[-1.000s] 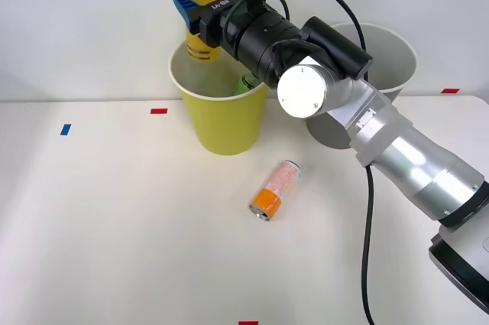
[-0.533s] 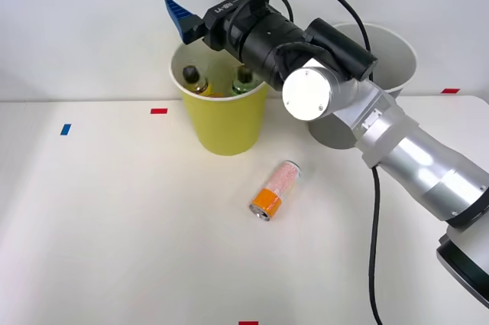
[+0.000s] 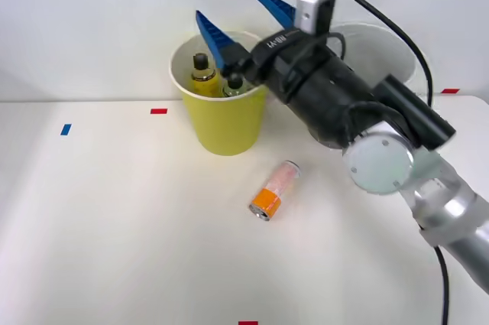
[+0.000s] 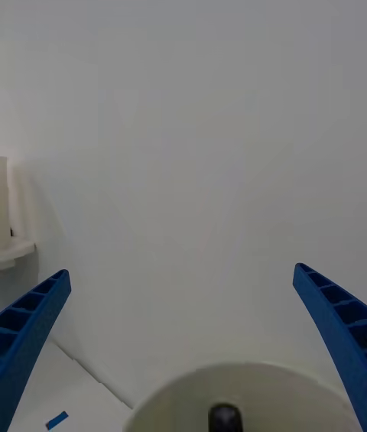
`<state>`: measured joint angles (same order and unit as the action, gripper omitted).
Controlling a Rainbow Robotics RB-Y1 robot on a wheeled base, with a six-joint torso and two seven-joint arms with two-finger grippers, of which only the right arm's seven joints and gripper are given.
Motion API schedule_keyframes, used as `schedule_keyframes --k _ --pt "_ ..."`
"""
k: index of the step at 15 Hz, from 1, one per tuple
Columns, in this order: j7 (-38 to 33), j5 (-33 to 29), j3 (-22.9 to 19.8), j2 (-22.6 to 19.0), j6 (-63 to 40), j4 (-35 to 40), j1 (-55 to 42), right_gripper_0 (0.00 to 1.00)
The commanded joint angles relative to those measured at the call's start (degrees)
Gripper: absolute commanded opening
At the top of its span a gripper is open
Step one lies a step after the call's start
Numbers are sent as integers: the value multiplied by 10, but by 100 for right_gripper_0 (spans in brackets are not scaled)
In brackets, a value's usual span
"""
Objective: Put cans in the gray bin, plastic bottles in the light green bin
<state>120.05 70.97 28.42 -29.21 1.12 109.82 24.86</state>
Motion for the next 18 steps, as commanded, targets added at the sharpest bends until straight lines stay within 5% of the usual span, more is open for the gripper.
schedule_keyframes --k 1,9,18 --pt "-3 14 -41 -67 67 130 -167 100" --pt "-4 -75 -93 -124 215 195 -418 100" --pt "0 -133 -151 -84 250 195 -570 100"
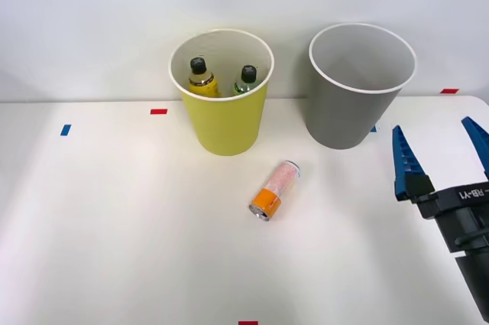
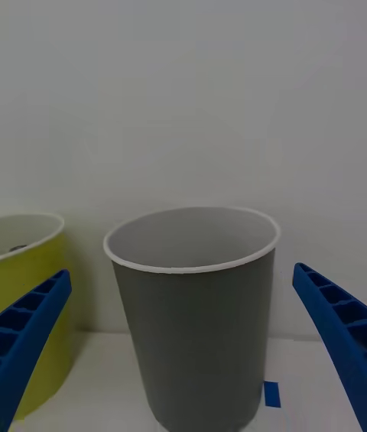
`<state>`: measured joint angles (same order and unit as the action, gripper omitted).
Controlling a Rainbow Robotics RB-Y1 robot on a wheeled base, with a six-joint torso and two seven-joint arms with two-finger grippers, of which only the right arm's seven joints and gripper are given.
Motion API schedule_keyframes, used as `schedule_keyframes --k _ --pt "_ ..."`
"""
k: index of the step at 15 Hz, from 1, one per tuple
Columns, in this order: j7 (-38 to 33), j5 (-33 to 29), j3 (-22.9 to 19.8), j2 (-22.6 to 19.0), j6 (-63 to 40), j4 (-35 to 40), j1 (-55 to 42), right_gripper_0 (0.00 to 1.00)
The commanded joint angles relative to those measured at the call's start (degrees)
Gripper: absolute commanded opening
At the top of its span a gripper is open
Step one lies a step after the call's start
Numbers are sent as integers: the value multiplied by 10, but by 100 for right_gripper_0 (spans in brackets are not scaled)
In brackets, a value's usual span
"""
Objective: Put cans in the gray bin, plastic bottles in the light green bin
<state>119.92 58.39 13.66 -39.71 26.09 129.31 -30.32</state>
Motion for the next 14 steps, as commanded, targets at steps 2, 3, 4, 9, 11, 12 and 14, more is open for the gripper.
schedule_keyframes --k 2,3,4,9,11,12,14 --pt "4 -29 -3 47 -4 0 -33 100" --pt "4 -45 -11 61 -20 0 -42 100" --pt "0 -67 -29 76 -48 0 -47 100" --pt "-5 -122 -74 148 -162 0 -59 100" --pt "-6 -150 -85 179 -195 -2 -54 100" --pt "-4 -151 -85 195 -208 -5 -47 100" --pt "2 -159 -82 226 -208 -33 -26 100"
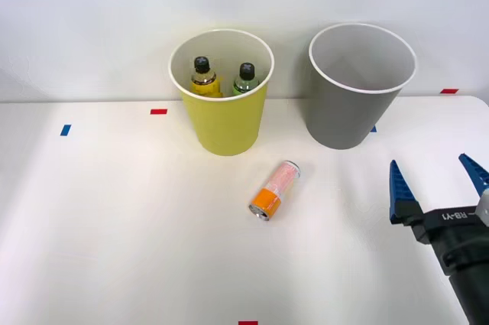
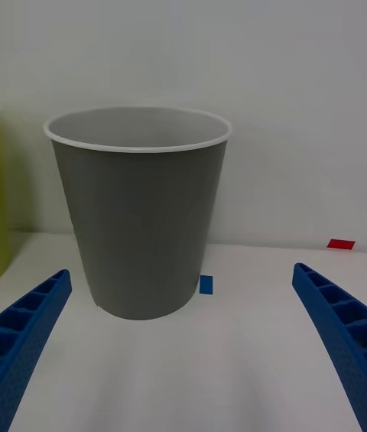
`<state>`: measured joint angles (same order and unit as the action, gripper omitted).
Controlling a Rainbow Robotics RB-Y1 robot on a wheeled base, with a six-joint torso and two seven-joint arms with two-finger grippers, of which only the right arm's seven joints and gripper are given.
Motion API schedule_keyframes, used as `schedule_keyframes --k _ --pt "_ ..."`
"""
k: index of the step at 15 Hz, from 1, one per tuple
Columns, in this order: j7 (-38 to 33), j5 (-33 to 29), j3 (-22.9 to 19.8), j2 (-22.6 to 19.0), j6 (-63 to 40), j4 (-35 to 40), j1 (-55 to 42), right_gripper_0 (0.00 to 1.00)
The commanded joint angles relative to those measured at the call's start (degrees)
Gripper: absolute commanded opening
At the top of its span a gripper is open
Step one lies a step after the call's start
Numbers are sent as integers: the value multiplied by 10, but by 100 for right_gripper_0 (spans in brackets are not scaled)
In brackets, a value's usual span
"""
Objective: Put cans in the gray bin, plastic bottles in the light green bin
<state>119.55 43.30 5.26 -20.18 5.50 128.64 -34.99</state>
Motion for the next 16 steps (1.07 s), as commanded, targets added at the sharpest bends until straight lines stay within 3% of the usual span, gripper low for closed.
schedule_keyframes --k 1,7,9,16 --pt "10 -15 3 45 -2 -32 26 100" --pt "23 -26 4 40 -3 -33 24 100" --pt "16 -74 1 53 -10 -33 25 100" --pt "-267 -344 12 66 -21 -33 -3 100"
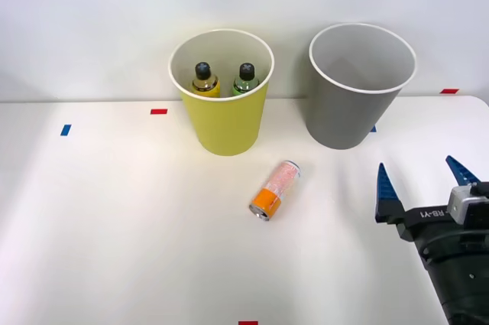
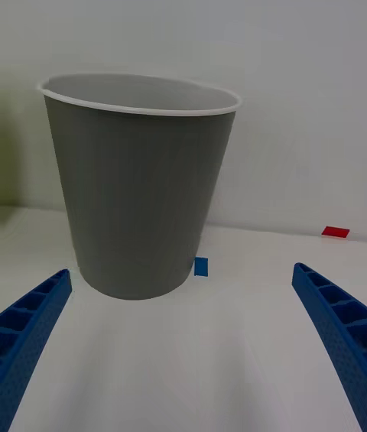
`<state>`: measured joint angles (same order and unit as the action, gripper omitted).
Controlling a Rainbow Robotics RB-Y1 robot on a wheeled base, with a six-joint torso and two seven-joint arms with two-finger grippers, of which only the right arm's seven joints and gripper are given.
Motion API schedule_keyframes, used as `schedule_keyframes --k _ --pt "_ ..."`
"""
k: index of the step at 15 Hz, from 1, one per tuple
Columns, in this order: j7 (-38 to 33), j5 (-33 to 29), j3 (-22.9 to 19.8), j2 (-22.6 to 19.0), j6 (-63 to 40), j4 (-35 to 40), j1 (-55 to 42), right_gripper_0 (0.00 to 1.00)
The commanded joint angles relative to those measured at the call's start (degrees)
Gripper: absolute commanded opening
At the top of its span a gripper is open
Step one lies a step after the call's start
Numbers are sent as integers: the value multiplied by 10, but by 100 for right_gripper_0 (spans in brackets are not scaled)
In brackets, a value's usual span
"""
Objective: Put cans in the gray bin, plastic bottles in the light green bin
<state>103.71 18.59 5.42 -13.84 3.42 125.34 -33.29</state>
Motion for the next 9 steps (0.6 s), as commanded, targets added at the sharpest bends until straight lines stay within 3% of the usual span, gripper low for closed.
schedule_keyframes --k 1,5,9 --pt "-145 -130 16 2 5 0 -25 100" --pt "-279 -229 35 5 26 -5 -43 100" --pt "-381 -337 28 15 153 -110 -16 100"
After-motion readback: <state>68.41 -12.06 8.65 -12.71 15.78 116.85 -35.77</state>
